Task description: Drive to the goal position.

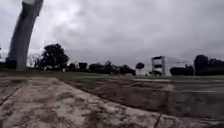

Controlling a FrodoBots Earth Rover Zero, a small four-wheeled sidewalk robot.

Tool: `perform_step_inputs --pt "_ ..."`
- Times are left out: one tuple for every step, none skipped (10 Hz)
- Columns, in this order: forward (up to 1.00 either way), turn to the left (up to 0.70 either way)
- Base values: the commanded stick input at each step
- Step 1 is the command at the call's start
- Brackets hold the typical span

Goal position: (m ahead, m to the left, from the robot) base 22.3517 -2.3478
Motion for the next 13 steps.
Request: perform_step_inputs --pt "0.7 0.0" --pt "0.7 0.0" --pt "0.7 0.0" --pt "0.7 0.0" --pt "0.7 0.0" --pt "0.7 0.0" --pt "0.7 0.0" --pt "0.7 0.0" --pt "0.7 0.0" --pt "0.7 0.0" --pt "0.7 0.0" --pt "0.7 0.0" --pt "0.7 0.0"
